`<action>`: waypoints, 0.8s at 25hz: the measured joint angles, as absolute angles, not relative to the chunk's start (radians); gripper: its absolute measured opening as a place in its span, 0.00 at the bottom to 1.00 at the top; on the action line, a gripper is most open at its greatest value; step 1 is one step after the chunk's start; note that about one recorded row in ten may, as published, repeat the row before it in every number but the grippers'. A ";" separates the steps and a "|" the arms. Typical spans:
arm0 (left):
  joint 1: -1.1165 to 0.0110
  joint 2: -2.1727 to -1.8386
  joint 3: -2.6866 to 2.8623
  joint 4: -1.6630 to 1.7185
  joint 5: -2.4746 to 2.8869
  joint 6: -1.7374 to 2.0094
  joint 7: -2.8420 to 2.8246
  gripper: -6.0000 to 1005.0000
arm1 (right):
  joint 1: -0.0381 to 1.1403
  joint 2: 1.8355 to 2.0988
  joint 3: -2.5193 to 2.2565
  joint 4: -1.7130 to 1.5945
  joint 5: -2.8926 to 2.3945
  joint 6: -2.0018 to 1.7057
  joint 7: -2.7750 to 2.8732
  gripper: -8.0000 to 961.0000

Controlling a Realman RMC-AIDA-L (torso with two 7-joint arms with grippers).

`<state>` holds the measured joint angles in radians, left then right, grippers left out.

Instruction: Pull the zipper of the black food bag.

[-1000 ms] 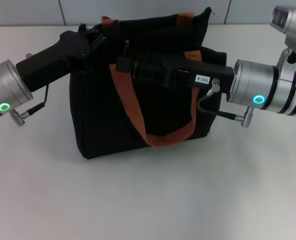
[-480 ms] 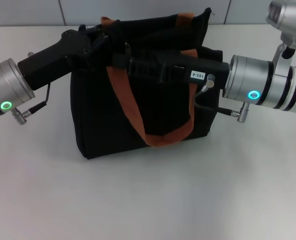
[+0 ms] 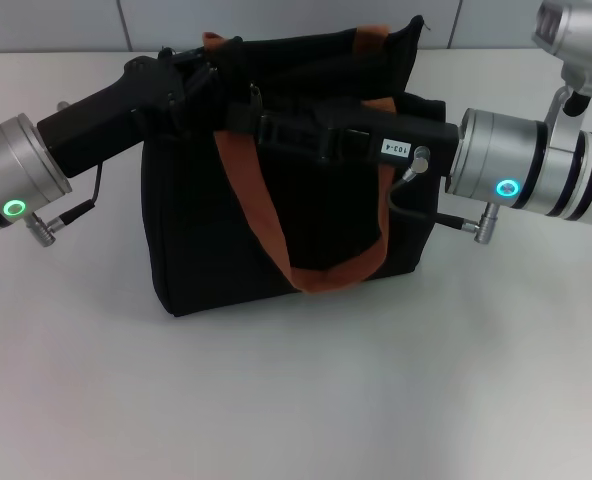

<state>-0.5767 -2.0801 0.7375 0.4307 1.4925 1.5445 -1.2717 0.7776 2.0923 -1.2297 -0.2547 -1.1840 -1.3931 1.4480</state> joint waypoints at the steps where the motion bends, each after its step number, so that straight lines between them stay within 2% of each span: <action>1: -0.577 -2.080 0.737 0.431 1.493 1.545 -1.272 0.12 | 0.777 2.092 -1.229 -0.255 -1.184 -1.393 1.448 0.78; 6: -0.577 -2.080 0.737 0.431 1.487 1.545 -1.272 0.12 | 0.771 2.092 -1.223 -0.255 -1.185 -1.389 1.445 0.72; 12: -0.579 -2.080 0.741 0.431 1.484 1.544 -1.272 0.12 | 0.783 2.092 -1.226 -0.254 -1.185 -1.331 1.464 0.50; 15: -0.580 -2.080 0.742 0.431 1.484 1.544 -1.272 0.12 | 0.784 2.092 -1.227 -0.255 -1.185 -1.332 1.466 0.28; 20: -0.581 -2.080 0.738 0.431 1.483 1.545 -1.272 0.13 | 0.785 2.092 -1.226 -0.255 -1.186 -1.334 1.466 0.27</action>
<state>-0.5814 -2.0800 0.7375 0.4310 1.4830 1.5445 -1.2717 0.7854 2.0924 -1.2262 -0.2546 -1.1857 -1.3344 1.4665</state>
